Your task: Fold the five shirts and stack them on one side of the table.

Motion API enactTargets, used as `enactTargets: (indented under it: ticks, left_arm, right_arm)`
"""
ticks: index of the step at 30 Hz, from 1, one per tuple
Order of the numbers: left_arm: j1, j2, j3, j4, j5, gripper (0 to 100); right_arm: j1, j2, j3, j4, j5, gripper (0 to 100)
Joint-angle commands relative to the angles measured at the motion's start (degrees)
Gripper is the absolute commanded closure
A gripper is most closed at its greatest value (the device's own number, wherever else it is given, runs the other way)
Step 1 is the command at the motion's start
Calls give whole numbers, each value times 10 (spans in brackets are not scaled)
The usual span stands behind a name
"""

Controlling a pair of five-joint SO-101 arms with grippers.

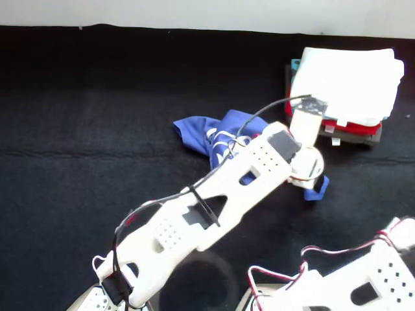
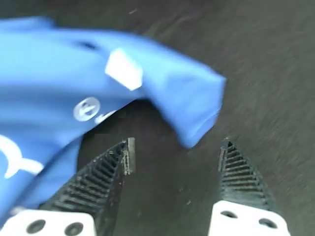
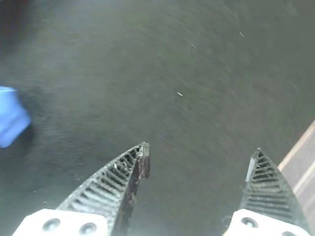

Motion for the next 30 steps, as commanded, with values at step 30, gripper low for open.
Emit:
enactTargets:
  ticks: [30]
  left_arm:
    - [-115, 134, -284, 66, 5, 992]
  right_arm:
    - [48, 7, -6, 35, 4, 692]
